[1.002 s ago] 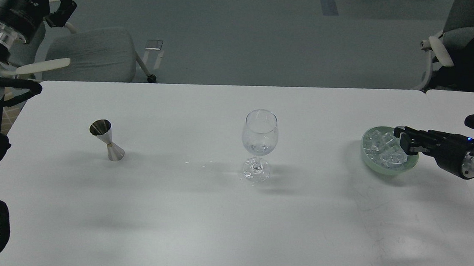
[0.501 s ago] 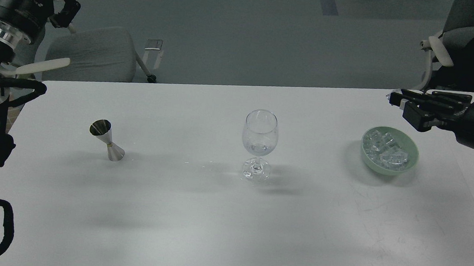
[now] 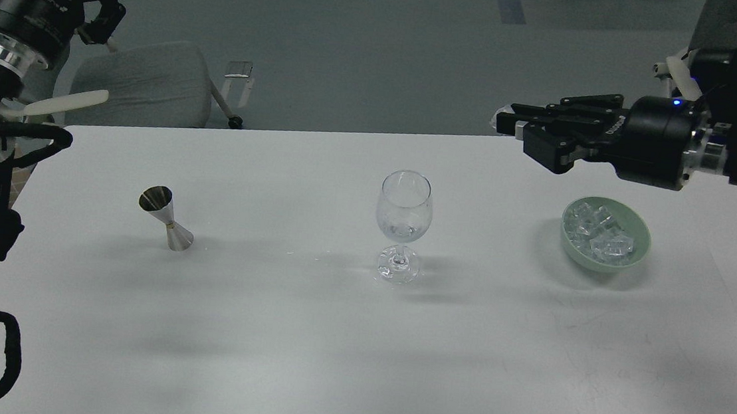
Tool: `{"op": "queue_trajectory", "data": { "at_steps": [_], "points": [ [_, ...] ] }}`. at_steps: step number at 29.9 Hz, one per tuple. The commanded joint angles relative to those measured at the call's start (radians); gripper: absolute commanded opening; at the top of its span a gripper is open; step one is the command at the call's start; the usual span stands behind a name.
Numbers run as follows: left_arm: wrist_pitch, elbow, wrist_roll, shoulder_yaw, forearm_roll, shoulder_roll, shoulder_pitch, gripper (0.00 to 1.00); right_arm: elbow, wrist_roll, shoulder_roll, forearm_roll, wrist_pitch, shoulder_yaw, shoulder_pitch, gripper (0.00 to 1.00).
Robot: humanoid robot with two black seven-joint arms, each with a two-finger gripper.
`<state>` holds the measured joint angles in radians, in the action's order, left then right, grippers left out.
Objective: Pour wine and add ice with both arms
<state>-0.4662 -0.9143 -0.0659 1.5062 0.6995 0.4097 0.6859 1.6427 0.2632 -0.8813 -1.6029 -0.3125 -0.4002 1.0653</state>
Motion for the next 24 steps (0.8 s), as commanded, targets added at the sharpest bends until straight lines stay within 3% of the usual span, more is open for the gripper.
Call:
{"op": "queue_trajectory", "data": {
  "at_steps": [1,24],
  "points": [
    [0.000,0.000,0.000,-0.015,0.000,0.000,0.000,0.98,-0.026,-0.002,0.071,0.000,0.000,0.076,0.058,0.03],
    [0.000,0.002,0.000,-0.014,-0.002,-0.008,0.004,0.98,-0.178,-0.021,0.254,0.000,-0.030,0.233,0.180,0.07]
  ]
}}
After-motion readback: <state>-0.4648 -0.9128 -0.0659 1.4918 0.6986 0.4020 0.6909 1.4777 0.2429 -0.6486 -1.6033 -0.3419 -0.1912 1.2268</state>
